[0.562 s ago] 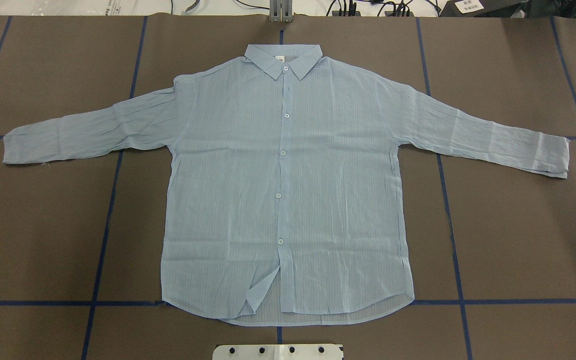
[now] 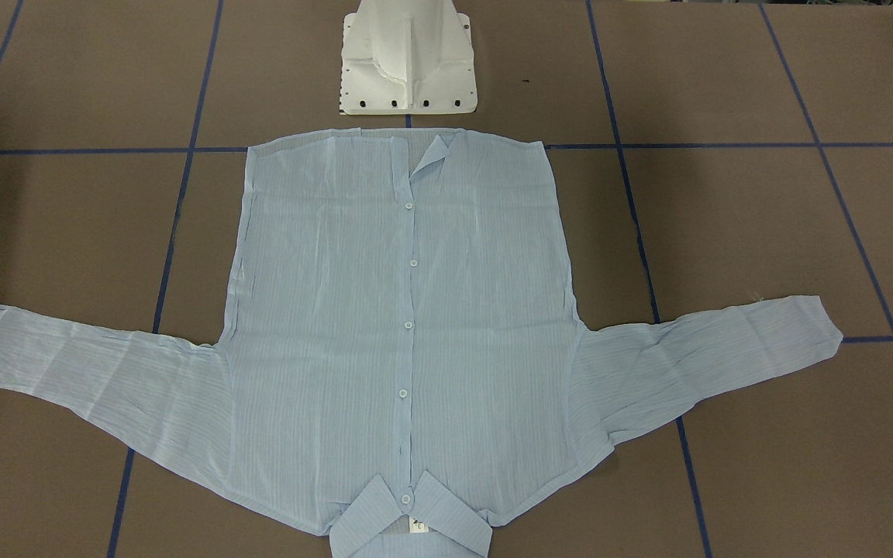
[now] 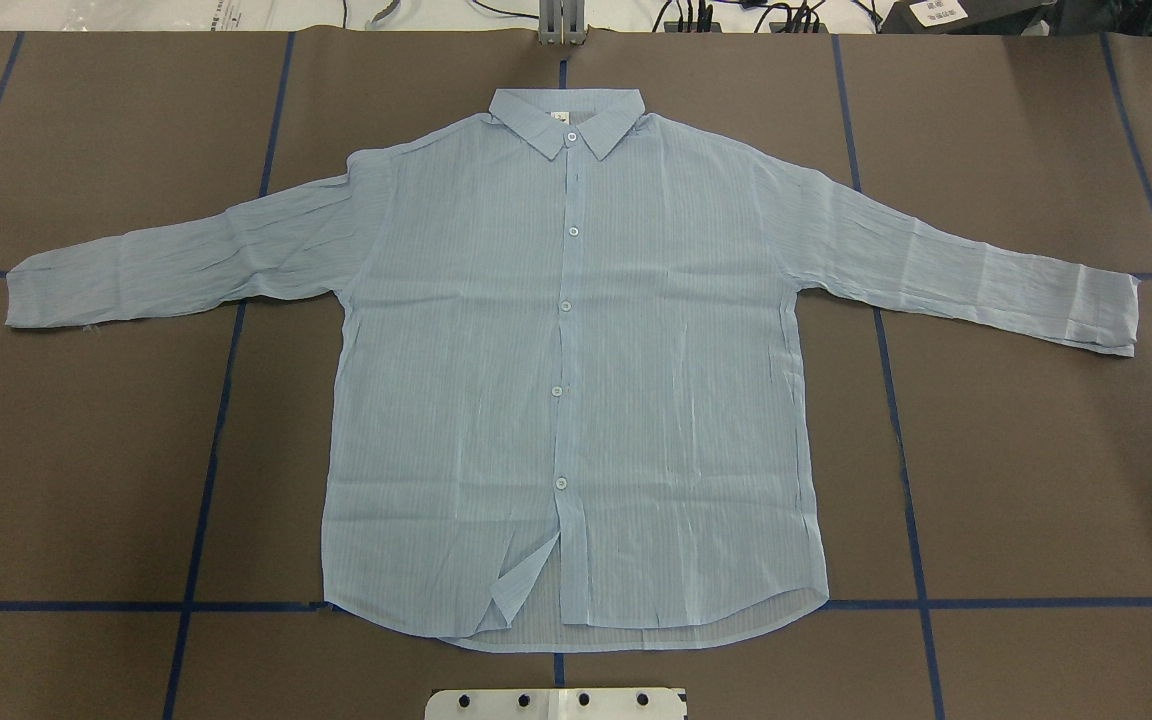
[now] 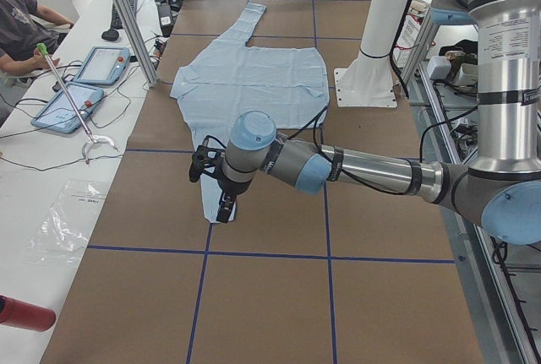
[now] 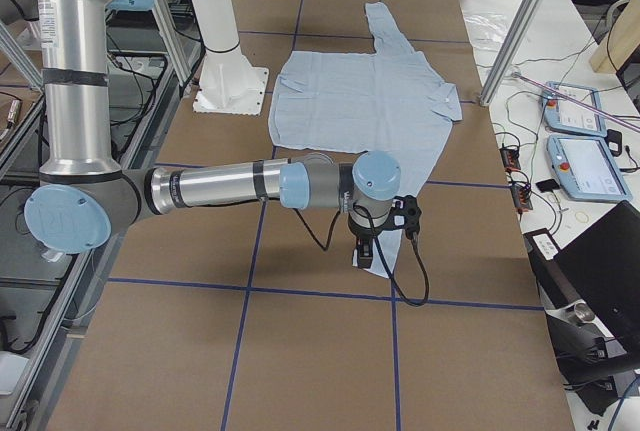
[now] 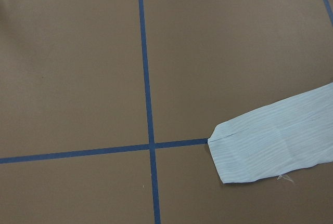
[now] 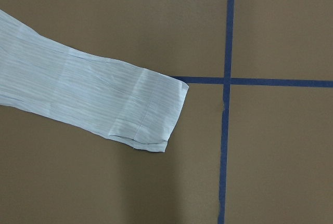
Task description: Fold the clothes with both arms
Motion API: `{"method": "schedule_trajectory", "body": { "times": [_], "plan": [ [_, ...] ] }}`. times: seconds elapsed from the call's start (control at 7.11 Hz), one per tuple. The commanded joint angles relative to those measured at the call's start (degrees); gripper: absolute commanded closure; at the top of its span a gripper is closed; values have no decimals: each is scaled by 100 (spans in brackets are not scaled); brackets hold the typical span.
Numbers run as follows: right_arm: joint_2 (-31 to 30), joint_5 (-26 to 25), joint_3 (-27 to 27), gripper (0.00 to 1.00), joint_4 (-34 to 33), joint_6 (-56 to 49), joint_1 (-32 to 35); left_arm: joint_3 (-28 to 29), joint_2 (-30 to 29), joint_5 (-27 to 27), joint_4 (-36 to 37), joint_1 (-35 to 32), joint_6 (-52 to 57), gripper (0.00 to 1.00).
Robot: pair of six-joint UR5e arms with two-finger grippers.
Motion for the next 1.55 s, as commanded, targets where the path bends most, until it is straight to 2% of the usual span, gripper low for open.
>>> {"method": "schedule_trajectory", "body": {
  "times": [0.0,0.42,0.7,0.98,1.12,1.27,1.41],
  "plan": [
    [-17,4,120,0,-2,18,-9,-182,141,-18,-23,-1,-9,0],
    [-26,30,32,0,7,-34,-35,-235,150,-10,-15,8,-44,0],
    [-34,346,6,0,-2,10,-70,-235,141,-18,-15,51,-44,0],
    [174,303,-562,1,224,10,-376,-200,133,-36,-32,226,-9,0],
    [255,294,-1340,2,1157,10,-439,-218,133,-45,-32,236,-35,0],
    [612,285,-2235,5,2176,549,-526,-218,133,-193,-50,236,-9,0],
    [772,50,-2636,8,2865,1338,-910,-218,133,-238,-311,236,-44,0]
  ]
}}
